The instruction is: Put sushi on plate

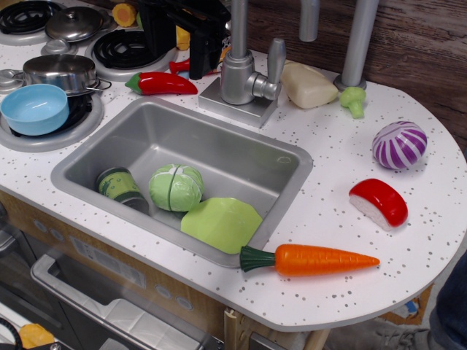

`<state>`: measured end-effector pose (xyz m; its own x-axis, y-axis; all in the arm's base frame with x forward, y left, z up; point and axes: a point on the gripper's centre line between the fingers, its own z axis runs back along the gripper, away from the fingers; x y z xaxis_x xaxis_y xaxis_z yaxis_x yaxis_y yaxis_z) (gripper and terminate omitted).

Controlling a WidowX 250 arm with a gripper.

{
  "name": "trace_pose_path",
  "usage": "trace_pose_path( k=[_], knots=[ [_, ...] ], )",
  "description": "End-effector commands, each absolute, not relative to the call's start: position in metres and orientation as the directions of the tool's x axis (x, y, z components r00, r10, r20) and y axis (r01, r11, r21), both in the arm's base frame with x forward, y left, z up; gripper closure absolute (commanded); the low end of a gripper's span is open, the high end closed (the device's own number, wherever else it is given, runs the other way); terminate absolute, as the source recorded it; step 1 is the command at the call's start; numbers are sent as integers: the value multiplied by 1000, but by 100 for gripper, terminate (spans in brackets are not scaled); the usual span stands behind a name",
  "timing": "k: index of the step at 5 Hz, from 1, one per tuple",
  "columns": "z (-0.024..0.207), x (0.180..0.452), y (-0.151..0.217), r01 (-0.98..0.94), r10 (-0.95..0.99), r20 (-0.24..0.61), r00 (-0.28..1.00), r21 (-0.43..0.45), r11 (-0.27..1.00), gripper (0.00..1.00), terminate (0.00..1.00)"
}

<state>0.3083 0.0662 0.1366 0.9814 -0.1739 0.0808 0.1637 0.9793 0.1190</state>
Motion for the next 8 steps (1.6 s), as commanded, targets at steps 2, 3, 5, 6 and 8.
trace_pose_path(
  k=[2,3,5,6,8],
  knots=[
    [144,311,29,-13,10,53,999,54,998,0,0],
    [142,317,-11,-201,199,48,979,59,978,0,0],
    [116,341,-79,-596,594,51,803,99,797,0,0],
    [101,355,-107,-697,695,44,717,69,714,0,0],
    [71,363,-149,-839,833,104,543,24,544,0,0]
  ],
)
